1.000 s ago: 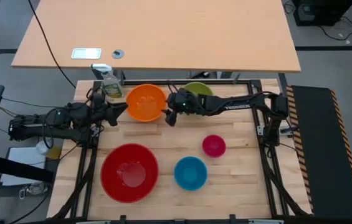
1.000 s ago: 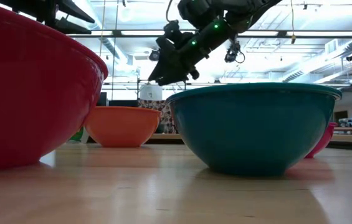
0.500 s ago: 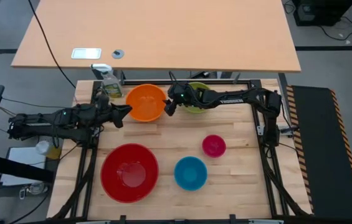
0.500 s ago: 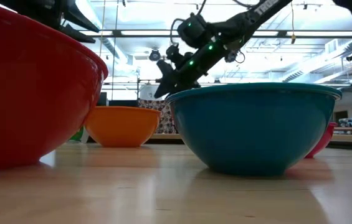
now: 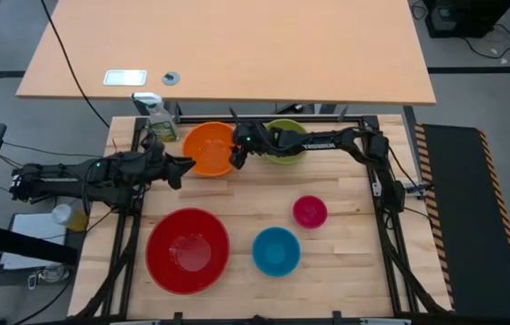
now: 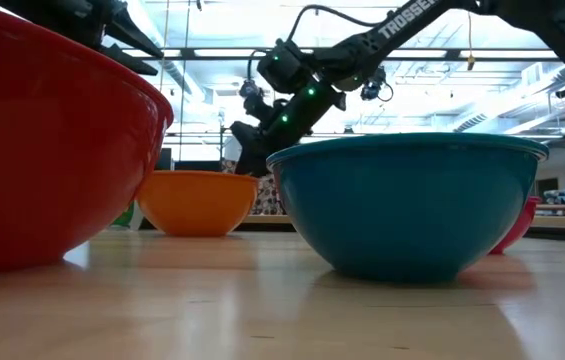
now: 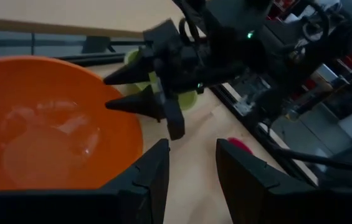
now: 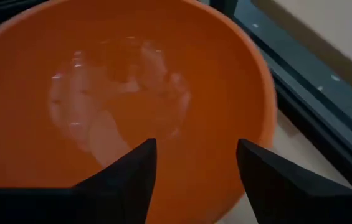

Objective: Nest bowls inside each other
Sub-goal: Stack the orange bowl on top of the red bowl

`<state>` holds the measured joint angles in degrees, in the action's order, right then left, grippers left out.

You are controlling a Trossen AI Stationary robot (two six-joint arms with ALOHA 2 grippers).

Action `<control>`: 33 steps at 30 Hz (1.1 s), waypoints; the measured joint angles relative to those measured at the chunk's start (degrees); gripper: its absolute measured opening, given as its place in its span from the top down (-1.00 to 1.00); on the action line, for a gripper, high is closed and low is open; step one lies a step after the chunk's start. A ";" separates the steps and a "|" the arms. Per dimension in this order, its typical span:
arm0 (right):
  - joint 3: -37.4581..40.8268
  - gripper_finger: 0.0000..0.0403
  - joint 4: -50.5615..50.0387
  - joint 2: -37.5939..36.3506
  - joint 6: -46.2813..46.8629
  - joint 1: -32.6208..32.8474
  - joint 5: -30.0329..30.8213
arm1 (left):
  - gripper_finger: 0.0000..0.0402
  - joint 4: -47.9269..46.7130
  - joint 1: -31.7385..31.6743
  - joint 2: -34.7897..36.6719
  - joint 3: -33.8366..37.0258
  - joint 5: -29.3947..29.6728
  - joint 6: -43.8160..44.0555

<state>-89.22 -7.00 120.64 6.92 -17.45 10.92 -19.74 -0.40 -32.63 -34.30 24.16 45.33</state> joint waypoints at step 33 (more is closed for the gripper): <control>-0.82 0.18 -2.42 2.13 1.07 -3.89 0.58 | 0.33 -0.01 0.00 0.01 0.00 -0.50 0.60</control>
<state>-90.04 -9.42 122.77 7.99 -21.34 11.50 -19.75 -0.40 -32.62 -34.30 23.66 45.93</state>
